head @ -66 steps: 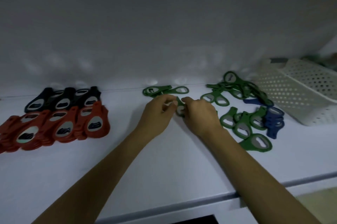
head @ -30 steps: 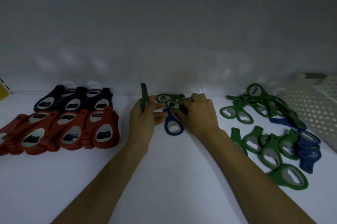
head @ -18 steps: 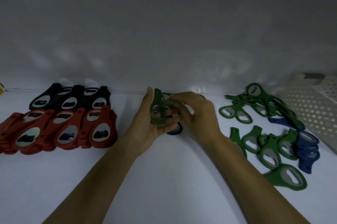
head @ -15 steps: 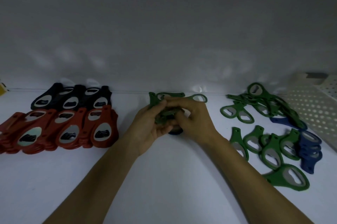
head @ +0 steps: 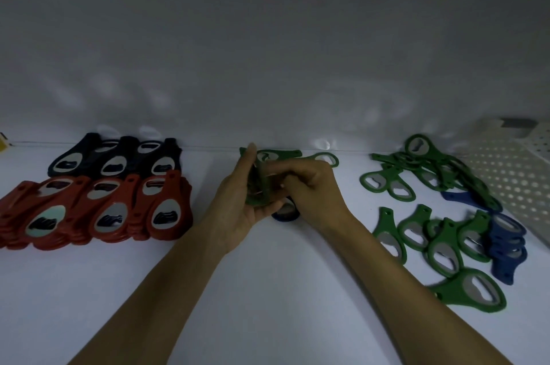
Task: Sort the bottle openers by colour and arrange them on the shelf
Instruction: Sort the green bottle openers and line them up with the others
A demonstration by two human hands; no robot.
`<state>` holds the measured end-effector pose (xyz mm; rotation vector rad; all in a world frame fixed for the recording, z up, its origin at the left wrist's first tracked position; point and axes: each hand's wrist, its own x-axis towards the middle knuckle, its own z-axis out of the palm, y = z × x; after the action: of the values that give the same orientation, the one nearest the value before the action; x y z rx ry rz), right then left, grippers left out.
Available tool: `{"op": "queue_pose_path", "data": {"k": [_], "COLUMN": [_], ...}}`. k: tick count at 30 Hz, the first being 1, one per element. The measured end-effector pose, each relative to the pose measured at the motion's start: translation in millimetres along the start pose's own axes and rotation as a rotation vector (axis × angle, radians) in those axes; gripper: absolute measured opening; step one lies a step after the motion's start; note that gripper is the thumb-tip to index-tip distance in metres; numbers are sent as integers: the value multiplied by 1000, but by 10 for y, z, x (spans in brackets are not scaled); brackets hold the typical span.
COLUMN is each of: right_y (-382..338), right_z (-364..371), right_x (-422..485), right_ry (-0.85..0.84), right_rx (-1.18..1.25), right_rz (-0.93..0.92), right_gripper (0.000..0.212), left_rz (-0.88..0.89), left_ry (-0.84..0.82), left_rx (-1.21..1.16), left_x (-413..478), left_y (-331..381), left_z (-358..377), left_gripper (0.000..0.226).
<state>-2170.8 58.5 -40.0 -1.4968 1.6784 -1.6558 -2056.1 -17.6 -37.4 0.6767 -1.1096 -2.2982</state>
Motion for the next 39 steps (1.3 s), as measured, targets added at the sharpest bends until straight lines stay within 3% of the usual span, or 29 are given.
{"op": "queue_pose_path", "data": {"k": [2,3,5,7,11,17,20,23,26,29,31,32,36,39], "right_y": [-10,15,105,195,248,126,6,-96,-136,-96,-10,47,228,237], "right_z": [15,3,-83,-174,-231,-302,-325,-342,-249,-127,-97,-104,-88,-113], "right_x": [-1,15,65,88,108,60,108,128,121,151,176,181,172,186], "right_ry": [-11,45,145,56,-58,433,571,527,335,273,311,303,-174,-271], "right_rx": [97,31,-361,-798,-1105,-594,-71,274,379,410,279,84,-781,-931], "right_rz": [50,57,64,73,53,-31,85,156,170,187,204,182,46,-37], "right_gripper": [39,37,28,22,24,23,16,14,18,25,27,29,42,31], "left_rz": [-21,-29,-41,-30,-6,-4,53,97,51,27,41,45,58,46], "left_ry": [4,18,60,75,86,95,84,60,-5,-64,3,34,62,84], "left_rx": [-52,-72,-140,-240,-249,-209,-137,-37,95,206,151,93,-89,-178], "left_x": [4,0,-3,-9,-24,-30,-18,-3,-19,-56,-70,-69,-46,-44], "left_y": [3,3,-3,7,32,24,3,-17,-39,-55,-54,-47,-16,-9], "left_z": [-4,-2,1,-9,-13,15,14,4,53,92,78,65,35,36], "left_gripper": [46,35,20,21,28,16,17,20,30,34,21,19,21,17]}}
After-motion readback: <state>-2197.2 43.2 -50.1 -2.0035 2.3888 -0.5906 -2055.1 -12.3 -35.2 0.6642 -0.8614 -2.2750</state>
